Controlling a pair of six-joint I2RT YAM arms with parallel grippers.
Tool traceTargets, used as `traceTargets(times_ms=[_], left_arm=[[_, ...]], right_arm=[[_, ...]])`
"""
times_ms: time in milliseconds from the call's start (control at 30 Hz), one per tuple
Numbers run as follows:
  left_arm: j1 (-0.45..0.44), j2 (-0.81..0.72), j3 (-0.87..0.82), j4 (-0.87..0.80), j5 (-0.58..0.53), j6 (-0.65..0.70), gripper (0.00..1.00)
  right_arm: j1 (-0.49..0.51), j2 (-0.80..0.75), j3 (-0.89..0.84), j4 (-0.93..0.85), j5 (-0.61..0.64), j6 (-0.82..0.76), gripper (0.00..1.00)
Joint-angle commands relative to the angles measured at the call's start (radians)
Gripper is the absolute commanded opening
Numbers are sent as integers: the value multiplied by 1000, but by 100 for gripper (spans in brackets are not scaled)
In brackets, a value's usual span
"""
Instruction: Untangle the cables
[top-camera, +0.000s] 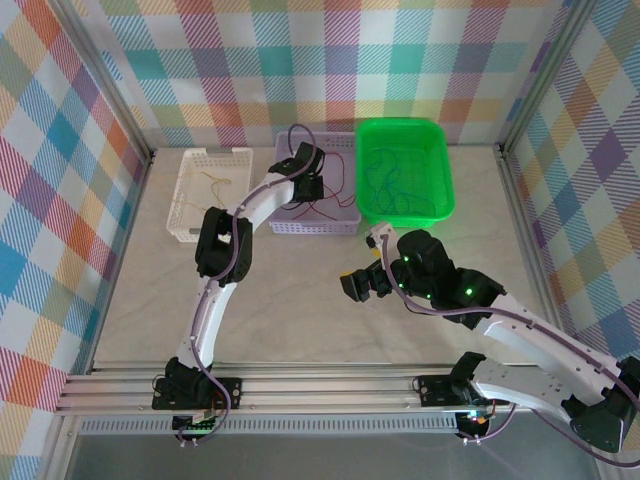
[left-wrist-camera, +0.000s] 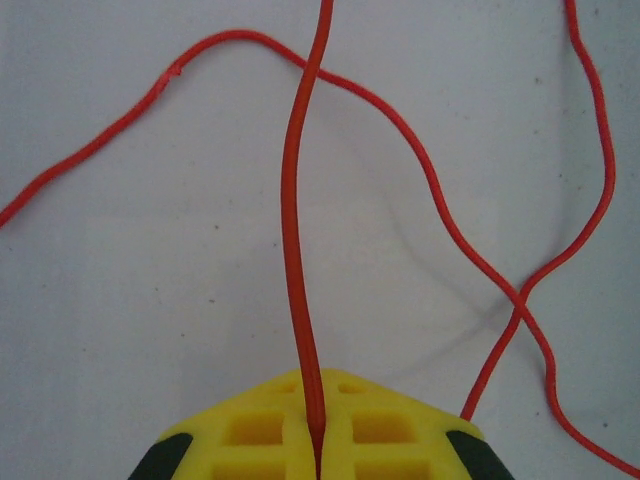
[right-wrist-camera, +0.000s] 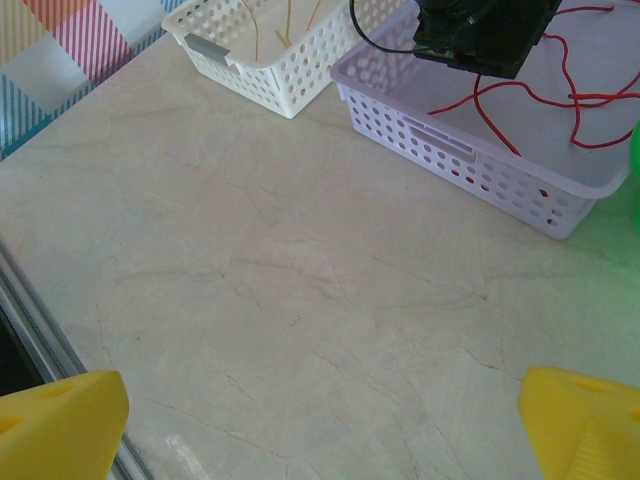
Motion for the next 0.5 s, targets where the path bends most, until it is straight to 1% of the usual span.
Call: traceTargets(times_ms=[0,200,300,333,467], left_arm=[[15,10,66,-57,37,-23,0],[20,1,84,-71,34,-16,0],[21,-1,98,-80,30,-11,6],[21,-1,106,-86,25,-9,9],[22,-4,144,-112,12,4,34]], right_arm=[[-5,-2,-6,17,-14,17,100],[-5,-1,-2,13,-14,22,100],[-5,1,1,11,-12,23,100],[-4,2,3,10,-11,25,100],[-5,3,16,-3,-10,27,100]])
